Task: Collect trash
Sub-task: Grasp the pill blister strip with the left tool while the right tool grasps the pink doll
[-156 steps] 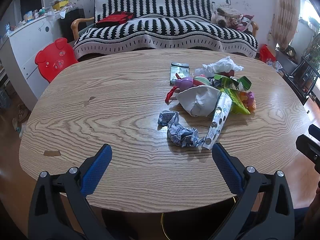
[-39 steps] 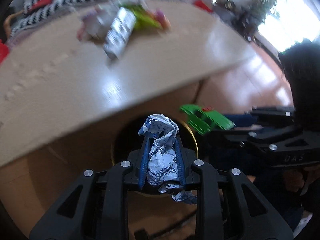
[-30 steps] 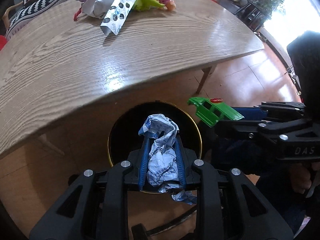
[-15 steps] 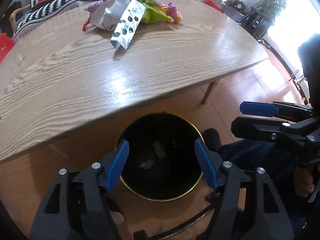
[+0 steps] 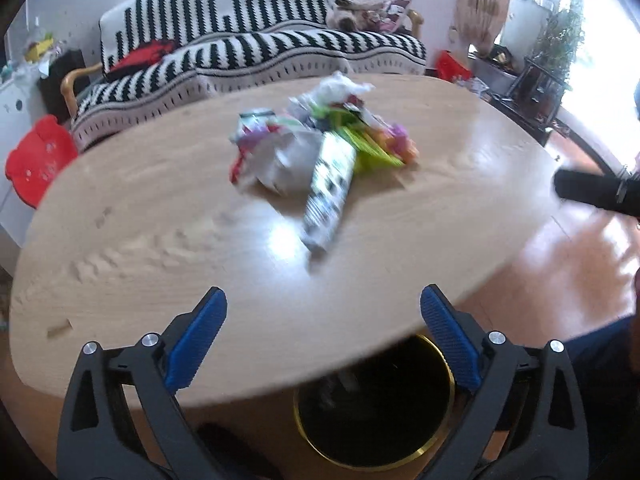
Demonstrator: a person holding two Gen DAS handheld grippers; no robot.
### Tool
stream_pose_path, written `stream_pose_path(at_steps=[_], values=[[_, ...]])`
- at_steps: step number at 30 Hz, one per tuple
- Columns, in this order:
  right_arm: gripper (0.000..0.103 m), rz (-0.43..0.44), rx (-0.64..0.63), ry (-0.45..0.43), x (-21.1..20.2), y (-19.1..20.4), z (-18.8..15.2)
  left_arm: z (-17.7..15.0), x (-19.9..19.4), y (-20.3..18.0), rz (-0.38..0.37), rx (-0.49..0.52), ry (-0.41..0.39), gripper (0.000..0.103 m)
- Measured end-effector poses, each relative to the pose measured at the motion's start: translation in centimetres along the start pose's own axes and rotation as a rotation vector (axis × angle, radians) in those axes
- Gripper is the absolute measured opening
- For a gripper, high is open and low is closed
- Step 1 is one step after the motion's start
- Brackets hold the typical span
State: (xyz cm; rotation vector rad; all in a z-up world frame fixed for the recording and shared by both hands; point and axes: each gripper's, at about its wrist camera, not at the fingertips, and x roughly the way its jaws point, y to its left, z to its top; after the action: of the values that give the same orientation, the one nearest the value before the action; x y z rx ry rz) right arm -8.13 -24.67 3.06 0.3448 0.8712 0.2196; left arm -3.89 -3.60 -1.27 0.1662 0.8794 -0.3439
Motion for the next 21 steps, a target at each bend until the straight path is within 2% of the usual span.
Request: stream_pose_path(at_steps=[5, 9, 15, 21], values=[[0.094, 0.024, 0.104, 0.022, 3.8, -1.4, 6.8, 4.1, 2.2, 0.7, 0.012, 0.029, 0.0, 0.095], [0.094, -0.006, 0.094, 0.058, 8.1, -2.7, 10.2, 5.9, 4.5, 0.9, -0.008, 0.057, -0.012, 0.095], [0.094, -0.067, 0.021, 0.153, 13.5, -4.4, 9.7, 5.9, 7.6, 0.6, -0.052, 0.052, 0.05, 0.095], [0.092, -0.076, -0.008, 0.168, 16.2, -5.6, 9.6, 6.2, 9.9, 0.6, -0.043, 0.017, 0.073, 0.095]])
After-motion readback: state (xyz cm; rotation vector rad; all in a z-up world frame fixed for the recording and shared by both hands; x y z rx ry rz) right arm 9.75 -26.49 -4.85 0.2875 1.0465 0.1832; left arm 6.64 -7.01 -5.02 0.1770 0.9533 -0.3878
